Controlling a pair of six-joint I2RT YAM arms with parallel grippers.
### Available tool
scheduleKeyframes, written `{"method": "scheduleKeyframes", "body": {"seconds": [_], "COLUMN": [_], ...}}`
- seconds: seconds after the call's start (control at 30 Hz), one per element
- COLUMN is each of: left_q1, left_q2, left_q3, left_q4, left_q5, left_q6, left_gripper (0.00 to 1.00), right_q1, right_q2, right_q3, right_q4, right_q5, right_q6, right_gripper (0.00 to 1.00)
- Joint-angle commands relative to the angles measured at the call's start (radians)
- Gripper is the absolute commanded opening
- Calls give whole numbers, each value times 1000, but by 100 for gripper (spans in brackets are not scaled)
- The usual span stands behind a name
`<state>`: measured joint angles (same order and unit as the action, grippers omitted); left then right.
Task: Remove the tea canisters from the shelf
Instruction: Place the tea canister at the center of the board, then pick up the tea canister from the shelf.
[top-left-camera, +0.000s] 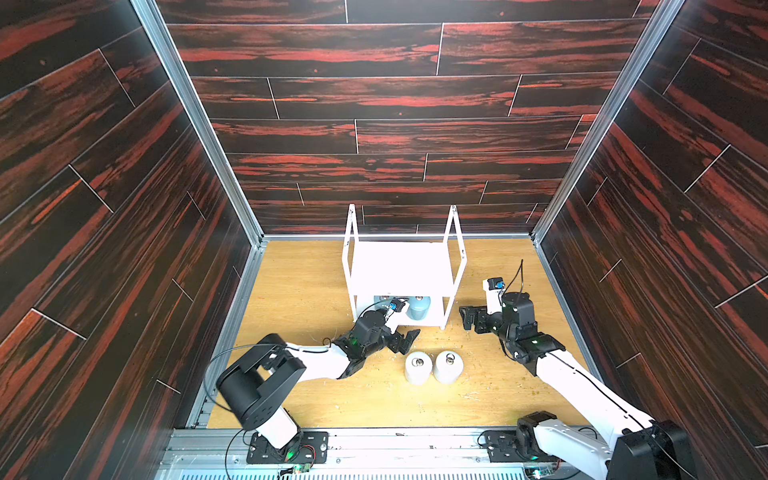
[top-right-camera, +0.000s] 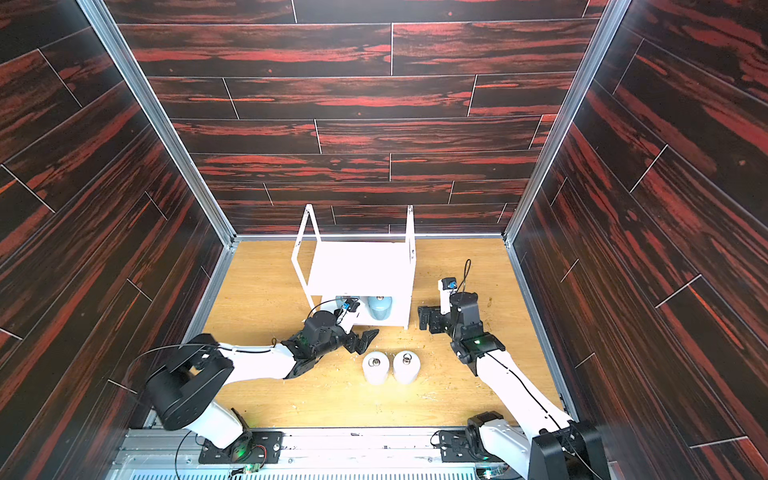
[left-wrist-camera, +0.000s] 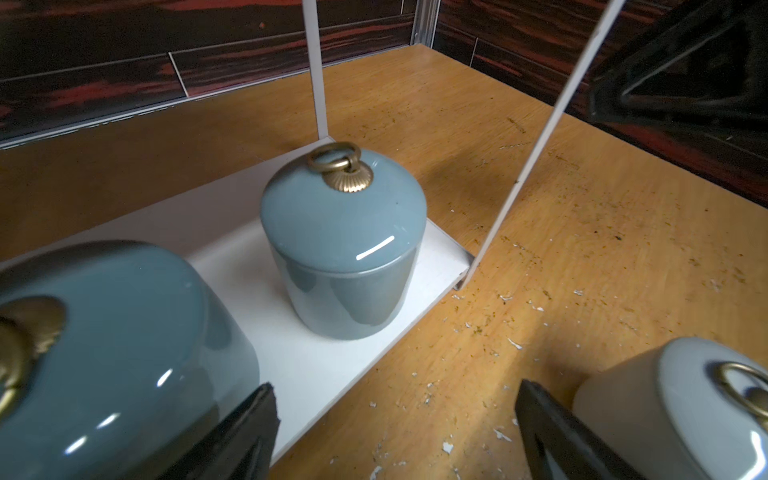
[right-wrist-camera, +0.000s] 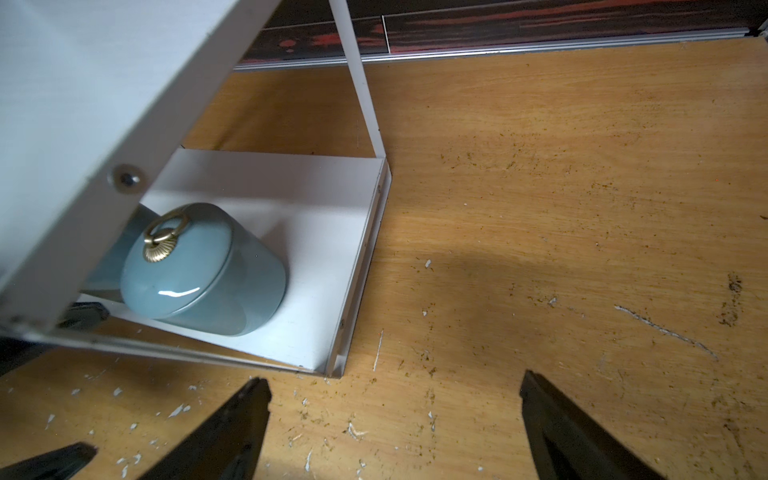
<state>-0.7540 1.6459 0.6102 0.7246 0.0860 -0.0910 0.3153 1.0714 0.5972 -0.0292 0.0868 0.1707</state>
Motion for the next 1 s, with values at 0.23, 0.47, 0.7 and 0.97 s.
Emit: {"method": "scheduleKeyframes", "body": {"seconds": [0.23,0.47,0.7,0.97], "left_q1": [-3,0,1,1], "left_q2": [99,178,238,289], "left_q3": [42,44,54,76], "left_q4": [192,260,347,386], "left_q5": [-60,-78,-133,-143], "left_q6": [19,22,18,25], "left_gripper": [94,96,100,100], "right_q1": [-6,-6,-6,-7], "right_q2": [18,38,51,58], "right_q3": [-8,-7,-4,-2], "right_q4": [6,16,20,20], "right_q5": [1,-9,-8,-9], "right_q6": [-12,-10,-13,-15], "right_gripper": [98,98,98,98]}}
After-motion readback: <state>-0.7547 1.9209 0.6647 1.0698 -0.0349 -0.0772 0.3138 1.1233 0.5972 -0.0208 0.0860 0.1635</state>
